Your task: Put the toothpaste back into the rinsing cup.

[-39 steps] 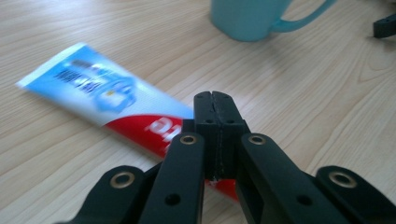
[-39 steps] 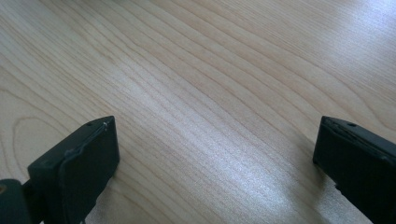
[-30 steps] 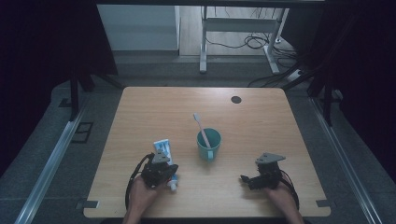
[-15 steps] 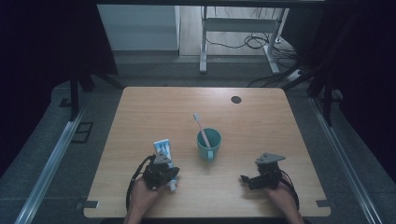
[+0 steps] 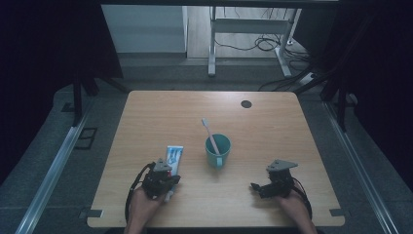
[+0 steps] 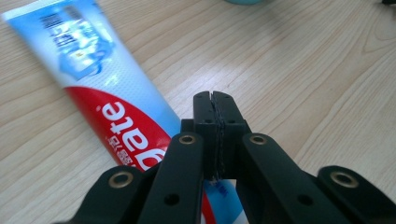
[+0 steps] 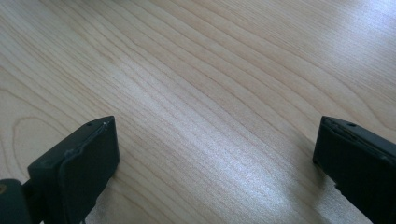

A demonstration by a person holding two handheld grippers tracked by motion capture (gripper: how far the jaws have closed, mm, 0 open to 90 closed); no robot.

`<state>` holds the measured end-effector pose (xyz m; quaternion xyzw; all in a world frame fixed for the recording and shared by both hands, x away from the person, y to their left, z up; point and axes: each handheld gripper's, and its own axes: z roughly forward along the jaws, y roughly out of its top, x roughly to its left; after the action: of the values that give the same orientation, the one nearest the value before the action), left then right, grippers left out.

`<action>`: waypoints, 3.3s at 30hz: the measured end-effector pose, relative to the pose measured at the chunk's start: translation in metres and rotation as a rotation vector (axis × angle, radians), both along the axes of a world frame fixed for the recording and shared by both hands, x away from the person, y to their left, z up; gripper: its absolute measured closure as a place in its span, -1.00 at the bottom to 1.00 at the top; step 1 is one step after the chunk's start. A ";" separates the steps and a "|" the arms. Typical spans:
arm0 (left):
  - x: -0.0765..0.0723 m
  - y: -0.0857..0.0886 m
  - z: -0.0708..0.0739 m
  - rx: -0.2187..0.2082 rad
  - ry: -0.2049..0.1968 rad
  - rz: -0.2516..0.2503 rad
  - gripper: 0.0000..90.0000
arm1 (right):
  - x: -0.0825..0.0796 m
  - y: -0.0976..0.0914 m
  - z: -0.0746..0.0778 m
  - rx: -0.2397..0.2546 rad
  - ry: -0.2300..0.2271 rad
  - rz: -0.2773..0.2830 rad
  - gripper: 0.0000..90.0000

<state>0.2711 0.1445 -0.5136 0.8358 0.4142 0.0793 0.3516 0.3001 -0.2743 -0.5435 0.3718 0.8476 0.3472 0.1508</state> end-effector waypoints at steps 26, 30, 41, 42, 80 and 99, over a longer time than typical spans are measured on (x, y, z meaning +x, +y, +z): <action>-0.001 0.019 0.008 0.042 -0.055 0.060 0.70 | 0.000 0.000 0.000 0.000 0.000 0.000 -1.00; 0.000 0.021 0.012 0.053 -0.062 0.083 0.43 | 0.000 0.000 0.000 0.000 0.000 0.000 -1.00; 0.017 0.018 0.015 0.128 0.003 0.108 -0.27 | 0.000 0.000 0.000 0.001 -0.001 -0.005 -0.98; 0.018 0.018 0.014 0.135 0.013 0.105 -0.30 | 0.000 0.000 0.000 0.001 -0.002 -0.005 -0.98; 0.074 -0.014 0.013 0.428 0.305 0.034 -0.18 | -0.001 0.000 0.000 0.001 -0.001 -0.005 -0.98; 0.092 -0.022 0.012 0.471 0.438 0.057 0.13 | 0.000 0.000 0.000 0.000 -0.002 -0.005 -0.98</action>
<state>0.3632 0.1227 -0.5012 0.8794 0.4737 0.0010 0.0484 0.2996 -0.2746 -0.5434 0.3736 0.8466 0.3472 0.1523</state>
